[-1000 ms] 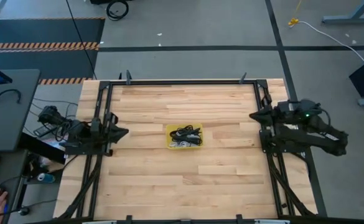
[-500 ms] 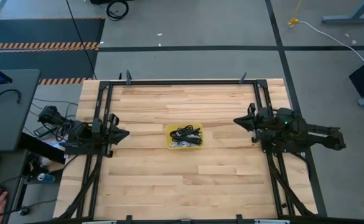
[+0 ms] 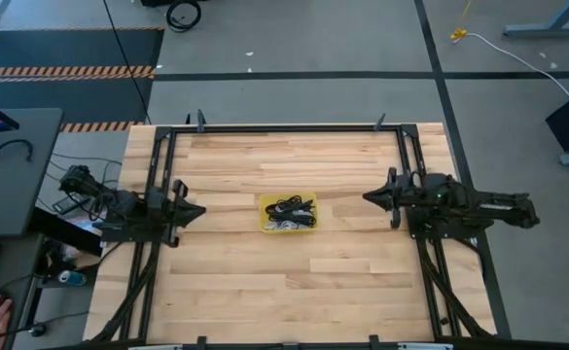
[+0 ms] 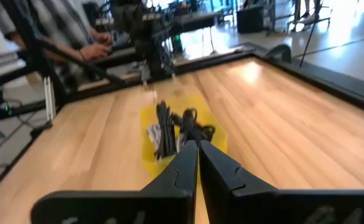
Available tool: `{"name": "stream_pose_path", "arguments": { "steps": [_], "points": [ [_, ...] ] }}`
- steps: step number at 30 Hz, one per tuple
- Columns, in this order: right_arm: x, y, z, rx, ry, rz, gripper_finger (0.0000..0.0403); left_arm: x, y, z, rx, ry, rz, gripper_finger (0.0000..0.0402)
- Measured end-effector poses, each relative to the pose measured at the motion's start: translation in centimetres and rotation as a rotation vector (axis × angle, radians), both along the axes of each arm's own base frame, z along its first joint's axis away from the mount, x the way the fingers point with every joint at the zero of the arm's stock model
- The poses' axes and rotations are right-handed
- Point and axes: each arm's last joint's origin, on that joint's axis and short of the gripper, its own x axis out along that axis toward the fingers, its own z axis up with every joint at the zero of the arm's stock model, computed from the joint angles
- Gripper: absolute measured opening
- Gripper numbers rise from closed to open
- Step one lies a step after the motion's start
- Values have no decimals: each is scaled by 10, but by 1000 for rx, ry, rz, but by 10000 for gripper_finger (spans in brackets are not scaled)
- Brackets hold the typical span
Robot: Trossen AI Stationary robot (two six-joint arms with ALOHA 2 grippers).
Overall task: Pick and place USB-C Cables
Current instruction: Return to Home Position
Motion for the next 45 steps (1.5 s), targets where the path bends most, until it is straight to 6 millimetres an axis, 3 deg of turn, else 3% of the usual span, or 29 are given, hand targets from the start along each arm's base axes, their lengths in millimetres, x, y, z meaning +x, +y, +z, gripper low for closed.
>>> {"name": "stream_pose_path", "arguments": {
  "steps": [8,21,26,32,37,45],
  "points": [
    [-1,1,-6,-44,72,10,23,1,1,-4,11,39,42,25],
    [0,1,4,-60,-31,16,23,1,1,-5,22,51,63,25],
    [1,1,12,-186,-100,28,23,1,1,-6,172,79,94,25],
    [1,2,14,-325,-115,89,23,1,1,-6,178,73,93,25],
    [1,2,14,-311,-117,88,23,1,0,-6,288,79,86,25],
    [1,2,15,-175,-140,79,23,3,-4,-19,159,181,-83,25]
  ]
}}
